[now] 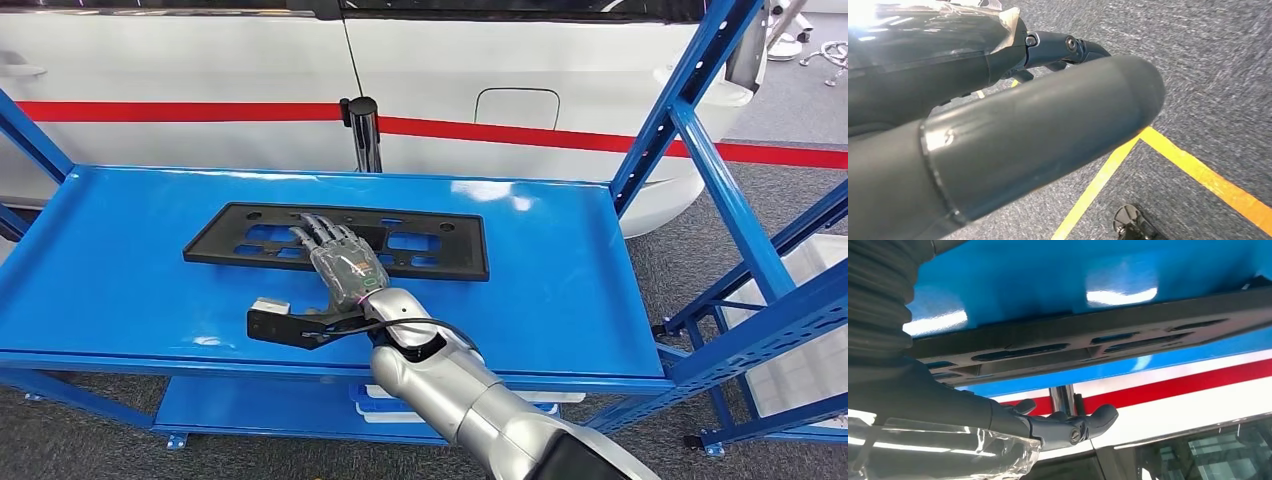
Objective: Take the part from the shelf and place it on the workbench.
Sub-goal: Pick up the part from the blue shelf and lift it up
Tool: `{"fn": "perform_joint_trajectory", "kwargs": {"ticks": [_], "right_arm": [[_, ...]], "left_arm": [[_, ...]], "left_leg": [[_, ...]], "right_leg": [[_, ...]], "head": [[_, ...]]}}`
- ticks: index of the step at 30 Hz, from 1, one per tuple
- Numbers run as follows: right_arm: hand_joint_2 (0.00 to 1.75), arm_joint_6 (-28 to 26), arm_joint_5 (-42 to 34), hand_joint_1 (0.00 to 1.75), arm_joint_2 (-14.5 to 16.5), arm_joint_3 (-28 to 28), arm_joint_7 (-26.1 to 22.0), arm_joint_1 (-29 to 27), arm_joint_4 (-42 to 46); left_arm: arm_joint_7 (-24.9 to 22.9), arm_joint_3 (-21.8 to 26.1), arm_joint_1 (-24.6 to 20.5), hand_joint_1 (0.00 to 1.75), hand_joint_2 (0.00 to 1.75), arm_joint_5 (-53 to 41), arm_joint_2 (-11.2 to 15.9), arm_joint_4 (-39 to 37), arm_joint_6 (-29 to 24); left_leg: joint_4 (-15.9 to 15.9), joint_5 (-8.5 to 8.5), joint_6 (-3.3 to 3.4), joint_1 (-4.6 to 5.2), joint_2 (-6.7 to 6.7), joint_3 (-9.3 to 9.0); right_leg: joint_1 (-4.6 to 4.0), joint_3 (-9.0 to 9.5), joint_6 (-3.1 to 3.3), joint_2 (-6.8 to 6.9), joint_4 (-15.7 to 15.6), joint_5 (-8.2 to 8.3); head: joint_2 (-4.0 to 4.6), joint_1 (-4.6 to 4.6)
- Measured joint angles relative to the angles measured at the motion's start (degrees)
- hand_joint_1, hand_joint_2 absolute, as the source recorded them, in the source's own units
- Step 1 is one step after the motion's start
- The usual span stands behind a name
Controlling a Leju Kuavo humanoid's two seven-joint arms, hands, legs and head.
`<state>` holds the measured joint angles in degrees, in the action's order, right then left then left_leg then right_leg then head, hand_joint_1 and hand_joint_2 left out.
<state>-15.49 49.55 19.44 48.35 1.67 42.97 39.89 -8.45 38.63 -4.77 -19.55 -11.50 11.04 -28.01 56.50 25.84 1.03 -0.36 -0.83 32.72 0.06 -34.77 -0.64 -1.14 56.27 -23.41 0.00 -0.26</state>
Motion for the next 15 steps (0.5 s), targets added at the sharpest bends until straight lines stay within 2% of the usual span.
{"fn": "perform_joint_trajectory", "kwargs": {"ticks": [7,15], "right_arm": [[1.75,-1.9,4.8,0.00,0.0,0.0,-0.1,1.0,-3.3],[1.75,-7.1,15.0,0.00,0.0,0.4,5.1,3.2,-8.1]], "left_arm": [[0.5,0.8,0.0,0.00,0.00,-0.2,0.0,0.0,0.0],[1.0,1.2,0.0,0.00,0.00,-0.5,0.1,0.0,-0.1]], "left_leg": [[0.0,0.01,0.01,0.02,0.00,-0.01],[0.0,0.01,0.01,0.01,0.00,-0.03]], "right_leg": [[0.03,-0.01,0.00,0.00,0.0,0.00],[0.03,0.00,0.00,0.01,0.0,0.00]], "head": [[0.00,0.00],[0.00,0.00]]}}
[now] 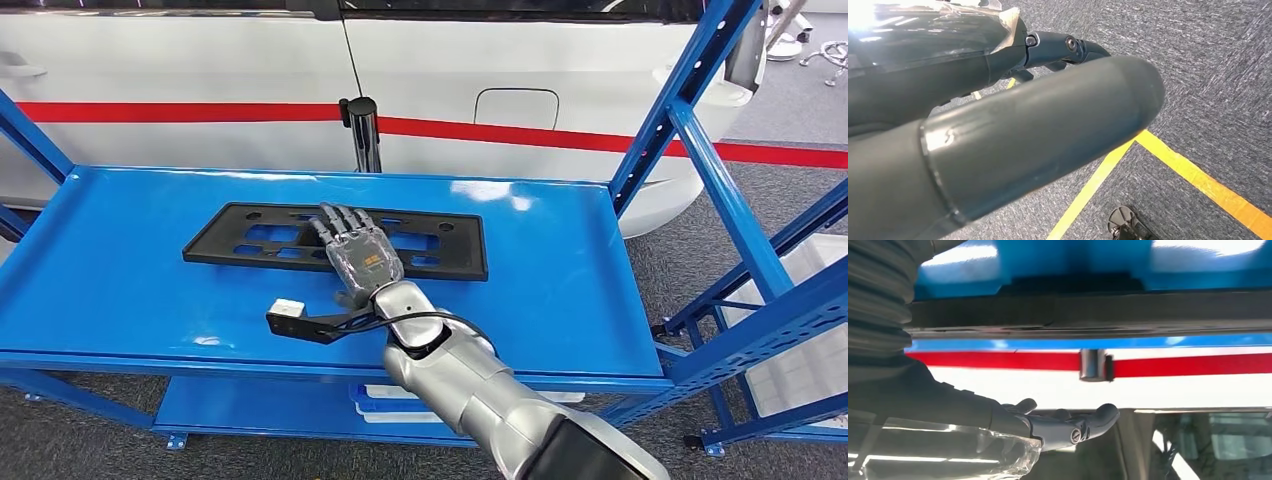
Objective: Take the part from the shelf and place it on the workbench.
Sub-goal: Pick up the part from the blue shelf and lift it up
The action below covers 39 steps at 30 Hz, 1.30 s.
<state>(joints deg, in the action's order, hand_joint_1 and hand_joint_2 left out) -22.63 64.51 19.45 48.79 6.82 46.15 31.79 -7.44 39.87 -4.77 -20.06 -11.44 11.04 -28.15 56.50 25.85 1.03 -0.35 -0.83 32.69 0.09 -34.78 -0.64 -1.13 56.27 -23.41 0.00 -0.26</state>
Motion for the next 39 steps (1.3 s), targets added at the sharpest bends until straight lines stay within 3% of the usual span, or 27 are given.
{"fn": "perform_joint_trajectory", "kwargs": {"ticks": [10,11,14,15,17,32,39], "right_arm": [[1.75,-1.2,3.5,0.00,-0.1,-0.4,2.3,1.5,-4.8],[1.75,-1.1,3.5,0.18,-0.2,-0.6,2.5,1.7,-5.1],[1.75,-1.1,3.8,1.27,-0.4,-1.2,2.8,2.2,-6.2],[1.75,-1.1,3.9,1.51,-0.4,-1.3,2.9,2.3,-6.5],[1.75,-1.1,4.1,1.64,-0.6,-1.6,2.9,2.4,-7.0],[1.75,-3.1,6.1,1.72,-0.9,-3.6,2.4,2.4,-8.5],[1.75,-7.0,7.8,1.74,-1.5,-6.0,0.8,1.9,-7.9]], "left_arm": [[0.5,0.2,0.0,0.00,0.00,-0.6,0.0,0.0,0.0],[0.6,0.3,0.0,0.00,0.00,-0.6,0.0,0.0,0.0],[0.9,0.4,0.0,0.00,0.00,-0.8,0.0,0.0,0.1],[1.0,0.4,0.0,0.00,0.00,-0.8,0.0,0.0,0.1],[1.2,0.4,0.0,0.00,0.00,-0.8,0.1,0.0,0.1],[3.3,0.6,0.0,0.00,0.00,-1.4,0.2,0.0,0.6],[17.1,1.4,0.0,0.00,0.00,0.2,0.3,0.2,3.7]], "left_leg": [[0.0,0.00,0.00,0.01,0.01,-0.02],[0.0,0.00,0.00,0.01,0.01,-0.02],[0.0,0.01,0.00,0.01,0.01,-0.03],[0.0,0.01,0.00,0.01,0.01,-0.03],[0.0,0.00,0.00,0.01,0.01,-0.03],[0.0,0.00,0.00,0.01,0.01,-0.05],[0.0,0.00,0.00,0.01,0.01,-0.04]], "right_leg": [[0.00,-0.01,0.00,0.00,0.0,0.00],[0.00,-0.01,0.00,0.00,0.0,0.00],[0.01,0.00,0.00,0.00,0.0,0.00],[0.01,0.00,0.00,0.00,0.0,0.00],[0.02,0.00,0.00,0.00,0.0,0.01],[0.02,0.00,-0.01,-0.01,0.0,0.01],[0.03,0.00,-0.01,-0.01,0.0,0.01]], "head": [[0.00,0.00],[0.00,0.00],[0.00,0.00],[0.00,0.00],[0.00,0.00],[0.00,0.00],[0.00,-0.01]]}}
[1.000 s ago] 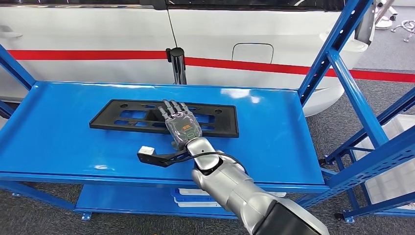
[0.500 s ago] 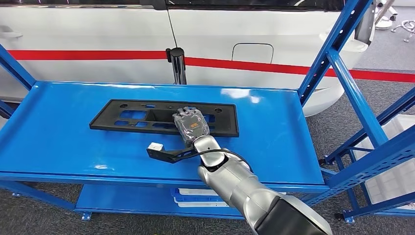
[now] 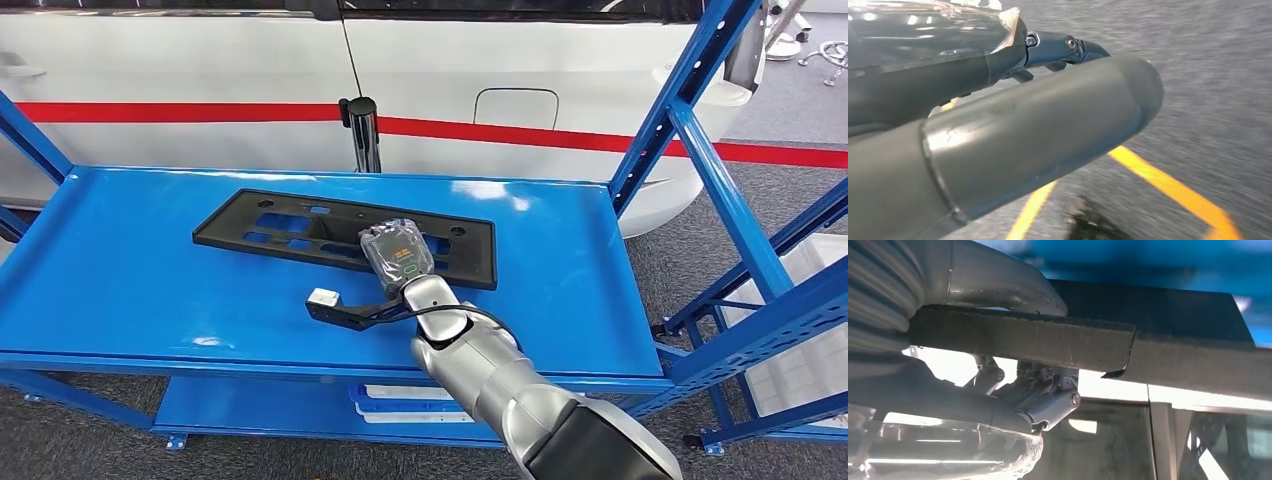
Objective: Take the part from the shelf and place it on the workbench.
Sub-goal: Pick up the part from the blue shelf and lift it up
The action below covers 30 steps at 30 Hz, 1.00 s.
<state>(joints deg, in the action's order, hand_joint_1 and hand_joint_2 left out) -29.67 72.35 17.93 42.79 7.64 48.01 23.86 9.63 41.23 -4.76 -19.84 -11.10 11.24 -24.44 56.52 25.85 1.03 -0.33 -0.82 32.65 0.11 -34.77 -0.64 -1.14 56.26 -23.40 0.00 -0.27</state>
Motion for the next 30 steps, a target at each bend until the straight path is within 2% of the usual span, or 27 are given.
{"fn": "perform_joint_trajectory", "kwargs": {"ticks": [6,11,15,19,23,30], "right_arm": [[1.75,-3.3,7.4,1.75,-1.8,-3.4,-0.9,-3.4,7.6],[1.75,-3.3,12.8,1.75,-4.4,-8.8,-4.4,-10.0,24.4],[1.75,-3.3,13.2,1.75,-6.6,-12.6,-6.8,-13.7,38.4],[1.75,-3.3,12.0,1.75,-8.9,-15.0,-8.0,-16.0,49.1],[1.75,-4.7,8.4,1.75,-10.9,-16.6,-9.1,-17.0,56.3],[1.75,-5.4,-4.3,1.75,-14.8,-19.3,-13.1,-17.4,68.7]], "left_arm": [[12.7,2.1,0.0,0.00,0.00,3.1,0.3,0.2,4.3],[20.6,3.9,0.0,0.00,0.00,4.0,0.5,0.2,10.5],[24.3,4.4,0.0,0.00,0.00,3.5,0.6,0.2,14.7],[25.0,4.6,-0.1,0.00,1.75,2.8,0.8,0.2,15.4],[24.5,4.6,-0.4,0.00,1.75,2.0,0.8,0.2,16.0],[21.1,4.6,-1.7,0.00,1.75,1.5,0.8,0.1,15.6]], "left_leg": [[0.0,0.00,0.00,0.00,0.00,0.01],[0.0,0.01,0.00,0.00,-0.03,0.07],[0.0,0.01,0.01,0.03,-0.04,0.09],[0.0,0.03,0.03,0.11,-0.03,0.07],[0.0,0.03,0.04,0.13,-0.04,0.04],[0.0,0.03,0.04,0.13,-0.04,0.04]], "right_leg": [[0.00,-0.01,0.00,0.00,0.0,0.00],[0.00,-0.05,-0.01,0.02,0.0,-0.01],[0.02,-0.06,-0.01,0.04,0.0,-0.01],[0.07,-0.06,-0.02,0.03,0.0,-0.01],[0.08,-0.07,-0.02,0.04,0.0,-0.01],[0.08,-0.06,-0.02,0.03,0.0,-0.01]], "head": [[0.00,0.00],[0.00,-0.01],[0.00,0.01],[0.00,0.01],[0.00,0.00],[0.00,0.00]]}}
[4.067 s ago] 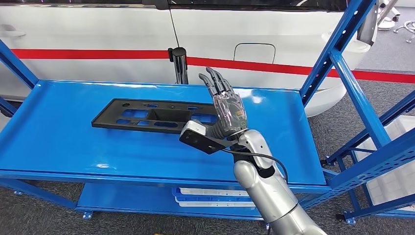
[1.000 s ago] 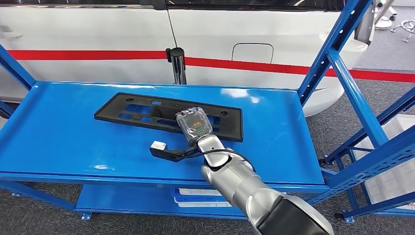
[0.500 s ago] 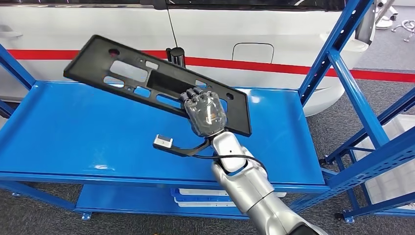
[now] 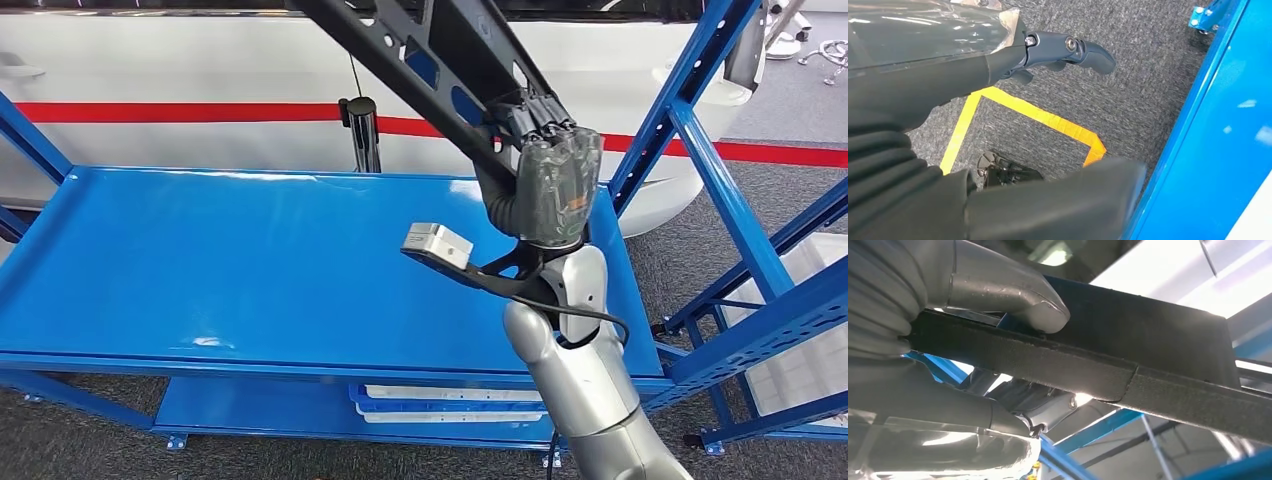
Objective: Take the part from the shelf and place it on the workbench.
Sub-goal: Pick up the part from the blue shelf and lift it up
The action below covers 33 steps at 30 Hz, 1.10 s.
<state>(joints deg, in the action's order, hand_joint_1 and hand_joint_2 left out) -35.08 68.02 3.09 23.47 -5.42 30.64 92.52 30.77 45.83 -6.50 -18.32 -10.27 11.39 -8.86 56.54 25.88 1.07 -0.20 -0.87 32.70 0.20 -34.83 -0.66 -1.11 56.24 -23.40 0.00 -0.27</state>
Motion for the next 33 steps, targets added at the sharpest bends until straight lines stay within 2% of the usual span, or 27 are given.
{"fn": "perform_joint_trajectory", "kwargs": {"ticks": [5,10,15,17,18,20,22,23,24,25,27,28,29,30,31,33], "right_arm": [[1.75,0.2,-17.1,1.75,-1.8,0.0,-5.5,-2.0,5.1],[1.75,6.1,-40.5,1.75,-3.0,0.1,-11.9,-3.4,7.3],[1.75,10.4,-50.3,1.75,-3.2,0.1,-15.5,-3.7,7.2],[1.75,11.2,-52.2,1.75,-3.1,0.1,-15.9,-3.7,7.2],[1.75,11.5,-52.8,1.75,-3.2,0.1,-16.0,-3.7,7.2],[1.75,12.4,-53.9,1.75,-3.4,0.1,-15.9,-3.8,7.2],[1.75,13.6,-55.1,1.75,-3.7,0.0,-15.9,-4.2,7.2],[1.75,14.1,-55.6,1.75,-3.8,0.0,-15.9,-4.4,7.2],[1.75,14.4,-56.0,1.75,-3.8,0.0,-15.8,-4.5,7.2],[1.75,14.6,-56.4,1.75,-3.8,0.0,-15.7,-4.5,7.2],[1.75,15.0,-57.1,1.75,-3.6,0.0,-15.6,-4.2,7.2],[1.75,15.2,-57.6,1.75,-3.5,0.0,-15.5,-4.0,7.1],[1.75,15.4,-58.0,1.75,-3.4,0.0,-15.5,-3.8,7.1],[1.75,15.5,-58.3,1.75,-3.2,0.0,-15.5,-3.6,7.1],[1.75,15.4,-58.4,1.75,-3.1,-0.1,-15.5,-3.5,7.0],[1.75,14.9,-57.8,1.75,-3.0,-0.1,-15.5,-3.5,6.9]], "left_arm": [[-1.5,0.1,-1.2,0.00,1.75,-0.3,0.0,0.0,-1.2],[-3.2,0.9,-1.5,0.00,1.75,0.3,0.0,0.0,-0.6],[-5.2,1.8,-1.7,0.00,1.75,0.4,0.2,0.0,-1.2],[-5.3,2.1,-1.8,0.00,1.75,0.4,0.2,0.0,-0.8],[-5.0,2.3,-1.8,0.00,1.75,0.4,0.2,0.0,-0.4],[-4.5,2.5,-1.8,0.00,1.75,0.4,0.1,0.0,0.4],[-4.3,2.7,-1.8,0.00,1.75,0.4,0.1,-0.1,0.4],[-4.3,2.9,-1.8,0.00,1.75,0.5,0.0,-0.1,0.4],[-4.4,3.1,-1.8,0.00,1.75,0.6,0.0,-0.1,0.4],[-4.5,3.3,-1.8,0.00,1.75,0.6,0.0,-0.1,0.4],[-4.8,3.6,-1.8,0.00,1.75,0.6,0.0,-0.1,0.1],[-4.9,3.7,-1.9,0.00,1.75,0.6,0.0,-0.1,-0.2],[-4.9,3.8,-1.9,0.00,1.75,0.6,0.0,-0.1,-0.5],[-4.9,3.9,-2.0,0.00,1.75,0.5,0.0,-0.1,-0.7],[-4.7,4.0,-2.1,0.00,1.75,0.4,0.0,-0.1,-0.6],[-4.2,4.1,-2.1,0.00,1.75,0.1,0.0,-0.1,0.2]], "left_leg": [[0.0,0.01,0.00,-0.01,0.00,0.01],[0.0,0.02,-0.01,-0.02,0.01,0.01],[0.5,0.28,0.76,0.14,-0.01,0.20],[0.0,-0.27,1.27,0.01,0.07,-0.05],[-0.5,-0.71,1.59,-0.11,0.20,-0.28],[-1.4,-1.40,2.07,-0.39,0.52,-0.58],[-1.4,-1.53,2.14,-0.33,0.67,-0.40],[-1.4,-1.59,2.06,-0.33,0.71,-0.28],[-1.3,-1.66,1.96,-0.36,0.73,-0.16],[-1.3,-1.74,1.82,-0.42,0.73,-0.08],[-1.0,-1.75,1.36,-0.57,0.70,0.10],[-0.7,-1.74,0.98,-0.59,0.65,0.32],[-0.4,-1.75,0.56,-0.57,0.58,0.54],[-0.1,-1.76,0.18,-0.50,0.48,0.81],[0.1,-1.88,-0.15,-0.49,0.38,1.04],[0.7,-1.56,-0.67,-0.68,0.29,1.60]], "right_leg": [[0.00,0.00,0.00,0.01,0.0,0.00],[0.00,0.00,0.00,-0.01,0.0,0.00],[0.47,0.10,-0.36,0.01,-0.2,0.18],[0.39,0.09,-0.71,0.03,-0.2,0.31],[0.32,-0.21,-0.79,0.11,0.3,-0.15],[0.26,-2.06,-0.48,0.30,4.6,-2.89],[0.50,-5.22,-0.24,0.39,12.6,-6.64],[0.67,-6.35,-0.44,0.41,15.8,-7.77],[0.85,-6.55,-0.84,0.44,17.0,-8.06],[1.07,-5.45,-1.44,0.50,15.7,-7.38],[1.65,-0.63,-2.57,0.79,7.6,-4.95],[1.60,1.62,-2.76,0.78,4.1,-3.92],[1.50,2.97,-2.70,0.73,1.8,-3.35],[1.30,3.41,-2.41,0.61,0.9,-3.29],[1.03,3.23,-2.07,0.43,1.3,-3.09],[1.45,2.64,-1.22,0.44,1.2,-2.88]], "head": [[0.00,-0.01],[0.00,-0.01],[0.00,-0.04],[0.00,-0.03],[0.00,0.01],[0.00,0.13],[0.00,0.21],[0.00,0.23],[0.00,0.26],[0.00,0.31],[0.00,0.30],[0.00,0.29],[0.00,0.30],[0.00,0.27],[0.00,0.22],[0.00,0.14]]}}
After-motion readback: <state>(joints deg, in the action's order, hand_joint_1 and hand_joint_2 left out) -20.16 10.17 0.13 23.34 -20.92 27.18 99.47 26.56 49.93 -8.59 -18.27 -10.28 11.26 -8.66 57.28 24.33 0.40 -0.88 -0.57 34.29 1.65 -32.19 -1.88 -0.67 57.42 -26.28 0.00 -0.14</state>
